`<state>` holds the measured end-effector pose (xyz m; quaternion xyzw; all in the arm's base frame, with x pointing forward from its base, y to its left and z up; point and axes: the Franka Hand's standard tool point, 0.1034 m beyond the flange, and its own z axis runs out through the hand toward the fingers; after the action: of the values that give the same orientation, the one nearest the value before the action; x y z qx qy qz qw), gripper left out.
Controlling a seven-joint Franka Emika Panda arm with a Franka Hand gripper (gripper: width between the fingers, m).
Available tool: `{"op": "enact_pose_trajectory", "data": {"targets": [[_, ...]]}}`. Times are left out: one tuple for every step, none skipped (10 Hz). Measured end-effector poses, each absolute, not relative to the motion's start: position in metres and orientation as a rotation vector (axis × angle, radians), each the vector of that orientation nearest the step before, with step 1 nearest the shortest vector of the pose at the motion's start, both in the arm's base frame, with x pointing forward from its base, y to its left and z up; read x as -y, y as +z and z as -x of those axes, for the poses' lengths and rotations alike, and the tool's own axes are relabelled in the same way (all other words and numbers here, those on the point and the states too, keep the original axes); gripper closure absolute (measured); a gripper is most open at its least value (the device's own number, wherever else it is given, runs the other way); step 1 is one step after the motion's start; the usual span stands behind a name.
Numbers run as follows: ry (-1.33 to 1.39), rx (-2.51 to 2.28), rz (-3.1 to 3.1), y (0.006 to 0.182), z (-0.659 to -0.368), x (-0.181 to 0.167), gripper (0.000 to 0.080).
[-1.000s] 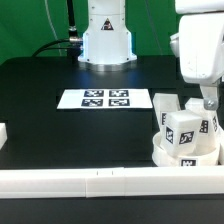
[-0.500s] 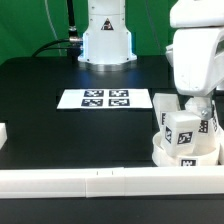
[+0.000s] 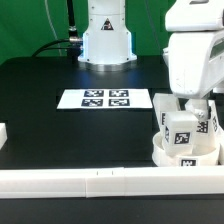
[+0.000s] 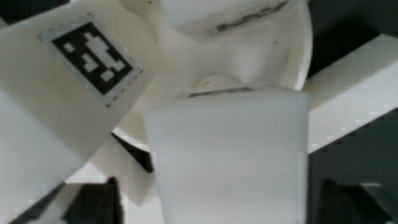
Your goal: Assemble stool
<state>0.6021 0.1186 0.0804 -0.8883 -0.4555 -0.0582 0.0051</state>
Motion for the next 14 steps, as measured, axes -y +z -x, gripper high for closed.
{"op": "enact_pose_trajectory", "data": {"targets": [[-0.182, 1.409, 2.79, 0.0804, -0.6022, -0.1183, 0.0361], [-0.182, 1.386, 2.8, 0.0805, -0.6023, -0.1184, 0.0465], [-0.183, 1.386, 2.8, 0.0806, -0.6023, -0.1183, 0.0465], [-0.183, 1.322, 2.828, 0.0806, -0.6024, -0.1184, 0.0465], [-0.182, 1.228, 2.866, 0.0806, -0.6024, -0.1183, 0.0465], [-0.179, 1.027, 2.93, 0.0805, -0.6022, -0.1188, 0.0465], [-0.177, 0.814, 2.984, 0.0805, -0.602, -0.1192, 0.0465], [-0.182, 0.649, 3.019, 0.0805, -0.6021, -0.1203, 0.0465], [-0.183, 0.477, 3.044, 0.0806, -0.6025, -0.1202, 0.0465], [-0.183, 0.284, 3.06, 0.0805, -0.6028, -0.1196, 0.0465], [-0.178, 0.086, 3.065, 0.0805, -0.6028, -0.1195, 0.0465], [-0.182, -0.131, 3.056, 0.0805, -0.6024, -0.1195, 0.0465], [-0.195, -0.328, 3.035, 0.0803, -0.6023, -0.1196, 0.0465], [-0.195, -0.34, 3.034, 0.0805, -0.6025, -0.1191, 0.0465]]}}
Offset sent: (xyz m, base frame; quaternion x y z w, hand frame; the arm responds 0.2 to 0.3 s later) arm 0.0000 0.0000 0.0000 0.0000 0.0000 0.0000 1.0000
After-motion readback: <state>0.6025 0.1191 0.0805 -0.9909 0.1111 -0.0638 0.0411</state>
